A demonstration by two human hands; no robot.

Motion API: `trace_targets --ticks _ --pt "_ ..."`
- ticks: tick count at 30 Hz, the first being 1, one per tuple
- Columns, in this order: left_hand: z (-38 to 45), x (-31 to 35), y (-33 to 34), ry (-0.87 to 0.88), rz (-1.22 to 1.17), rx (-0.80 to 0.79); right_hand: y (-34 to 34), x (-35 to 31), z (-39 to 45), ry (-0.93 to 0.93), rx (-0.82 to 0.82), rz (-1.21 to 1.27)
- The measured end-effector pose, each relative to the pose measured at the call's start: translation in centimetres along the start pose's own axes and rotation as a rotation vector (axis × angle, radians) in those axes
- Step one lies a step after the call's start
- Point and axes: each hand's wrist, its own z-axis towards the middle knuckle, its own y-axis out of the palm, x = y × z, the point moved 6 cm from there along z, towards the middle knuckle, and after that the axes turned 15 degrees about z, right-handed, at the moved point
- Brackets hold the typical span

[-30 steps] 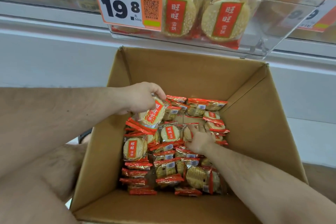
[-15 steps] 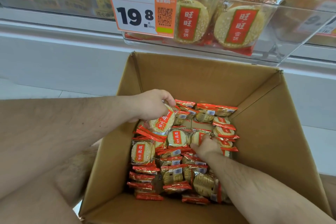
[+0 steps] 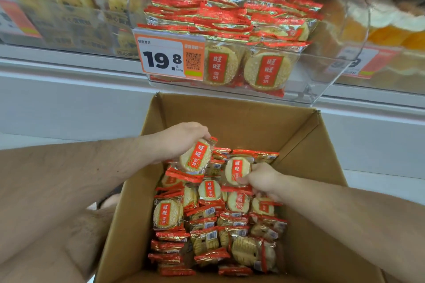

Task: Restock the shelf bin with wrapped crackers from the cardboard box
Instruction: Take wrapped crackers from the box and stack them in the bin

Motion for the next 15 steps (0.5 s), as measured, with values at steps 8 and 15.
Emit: trace_targets --ticks 8,15 --pt "-1.8 4.2 -1.3 0.115 -0.33 0.03 -3.2 -8.7 -11.9 -0.253 -0.353 0.226" --pt "-4.2 9.8 -3.1 0.398 -0.274 0.162 -3.9 -12.6 -15.0 -0.495 -0.195 0.16"
